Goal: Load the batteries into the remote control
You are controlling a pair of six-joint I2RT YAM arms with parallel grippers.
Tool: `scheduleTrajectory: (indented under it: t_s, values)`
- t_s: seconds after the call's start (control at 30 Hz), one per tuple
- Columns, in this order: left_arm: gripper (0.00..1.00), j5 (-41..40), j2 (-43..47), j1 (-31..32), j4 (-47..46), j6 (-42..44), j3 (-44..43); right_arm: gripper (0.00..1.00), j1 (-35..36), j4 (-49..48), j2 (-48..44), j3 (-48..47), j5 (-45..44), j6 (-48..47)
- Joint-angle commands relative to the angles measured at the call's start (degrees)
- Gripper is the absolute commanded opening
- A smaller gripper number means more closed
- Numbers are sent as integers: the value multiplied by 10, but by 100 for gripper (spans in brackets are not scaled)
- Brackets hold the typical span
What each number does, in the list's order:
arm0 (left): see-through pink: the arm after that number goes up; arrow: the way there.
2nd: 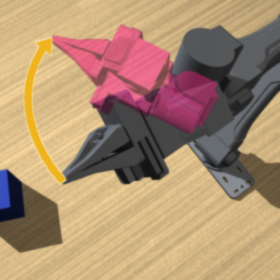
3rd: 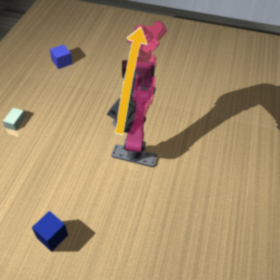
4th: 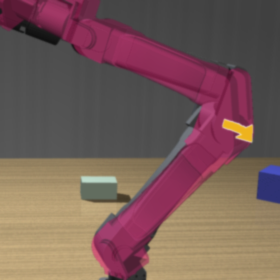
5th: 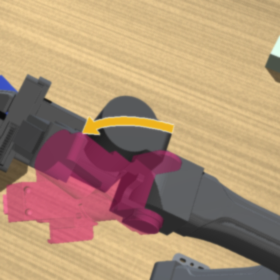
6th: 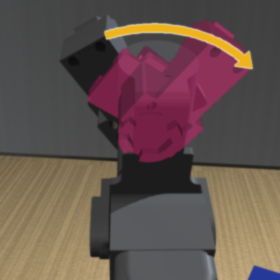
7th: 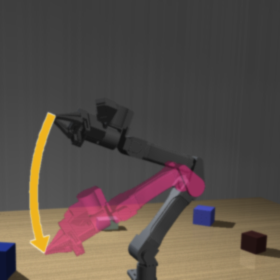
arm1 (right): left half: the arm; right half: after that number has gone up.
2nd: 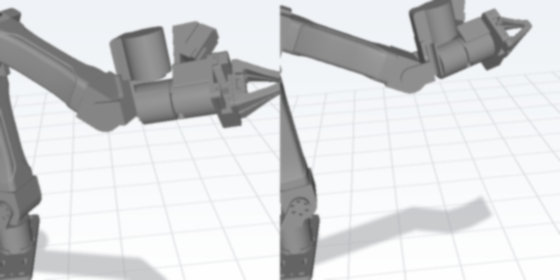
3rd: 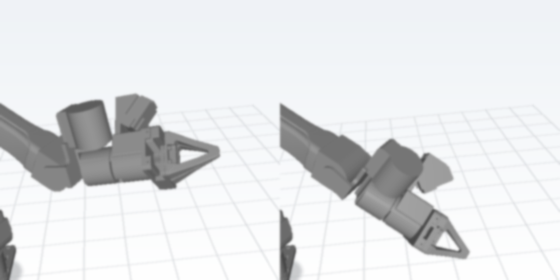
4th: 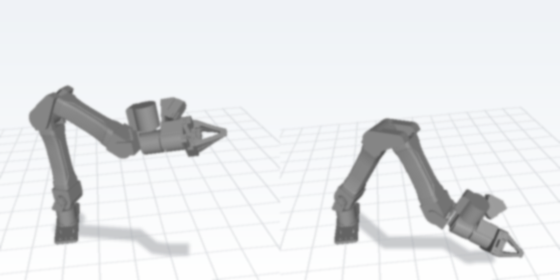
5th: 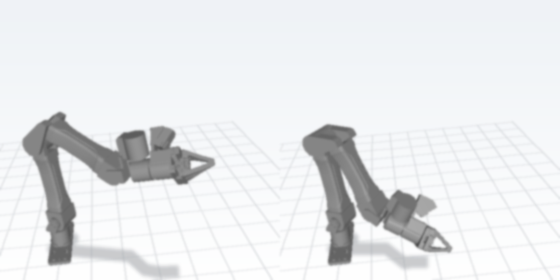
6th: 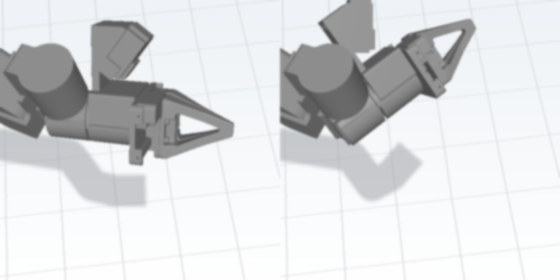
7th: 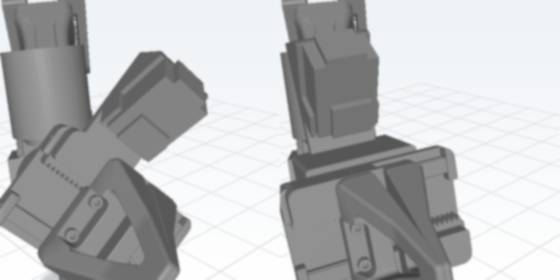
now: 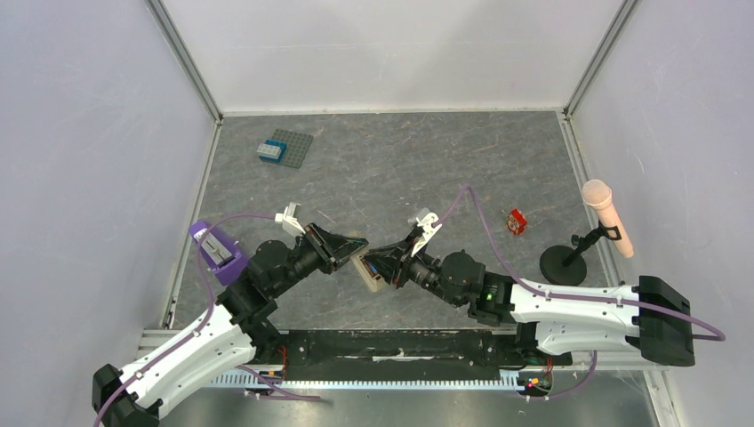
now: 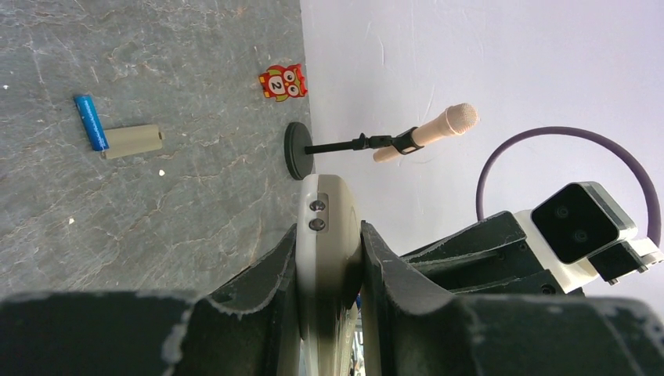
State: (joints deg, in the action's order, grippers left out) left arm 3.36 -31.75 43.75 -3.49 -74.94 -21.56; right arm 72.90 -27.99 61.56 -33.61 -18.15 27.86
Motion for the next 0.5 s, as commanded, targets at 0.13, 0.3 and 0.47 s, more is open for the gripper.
scheduleTrajectory:
  t_s: [0.13, 0.3, 0.47]
  values:
    - [2, -5, 5, -1, -26, -7, -17, 27, 2, 24, -3, -25, -23, 12]
    - [2, -8, 6, -1, -21, 3, -16, 40, 2, 44, -25, -40, -21, 30]
    - [2, -11, 9, -1, -21, 24, -11, 60, 1, 73, -51, -52, -13, 50]
